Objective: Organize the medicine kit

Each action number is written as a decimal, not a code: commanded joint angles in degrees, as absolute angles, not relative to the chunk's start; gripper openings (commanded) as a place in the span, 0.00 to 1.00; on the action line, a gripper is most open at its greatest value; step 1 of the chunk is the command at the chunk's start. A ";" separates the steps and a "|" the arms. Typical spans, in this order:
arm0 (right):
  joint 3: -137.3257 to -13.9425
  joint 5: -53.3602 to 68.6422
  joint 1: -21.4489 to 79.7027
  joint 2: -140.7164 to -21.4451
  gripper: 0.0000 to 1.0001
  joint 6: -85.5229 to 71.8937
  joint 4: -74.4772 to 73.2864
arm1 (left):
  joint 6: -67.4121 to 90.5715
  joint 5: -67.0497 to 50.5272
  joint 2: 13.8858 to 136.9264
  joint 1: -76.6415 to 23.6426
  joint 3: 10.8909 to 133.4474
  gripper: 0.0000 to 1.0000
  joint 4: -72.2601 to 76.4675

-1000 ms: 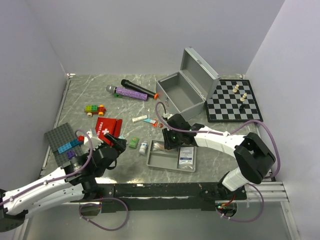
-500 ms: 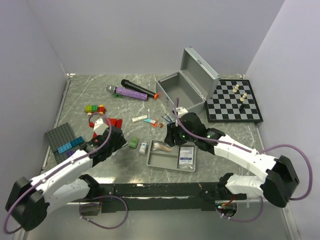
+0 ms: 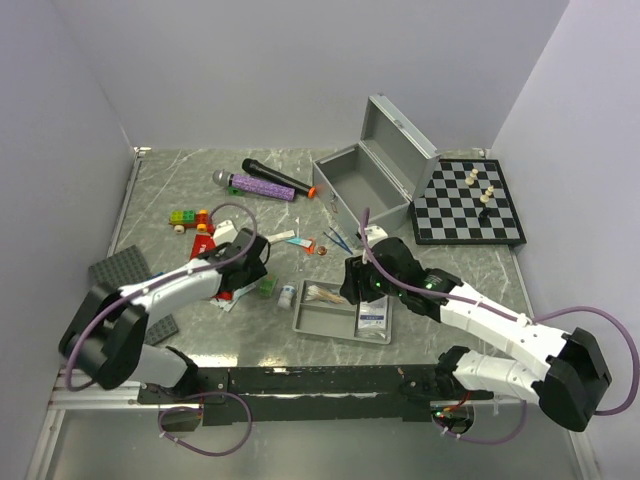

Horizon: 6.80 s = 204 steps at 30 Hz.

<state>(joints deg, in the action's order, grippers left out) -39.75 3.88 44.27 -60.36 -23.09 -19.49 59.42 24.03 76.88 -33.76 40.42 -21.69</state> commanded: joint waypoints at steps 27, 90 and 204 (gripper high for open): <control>-38.94 1.14 44.30 -58.27 0.62 -22.24 -19.60 | 58.89 29.27 93.78 -33.05 47.55 0.14 -30.23; -39.02 1.23 44.03 -56.34 0.63 -22.76 -21.00 | 53.61 29.53 87.12 -34.01 48.43 0.01 -35.24; -34.81 -3.78 43.95 -44.47 0.66 -24.08 -24.70 | 51.24 23.38 90.61 -31.02 43.42 0.32 -29.71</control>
<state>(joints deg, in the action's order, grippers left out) -34.13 -3.49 44.21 -44.31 -24.53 -26.59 51.16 25.26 87.39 -31.20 45.36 -28.60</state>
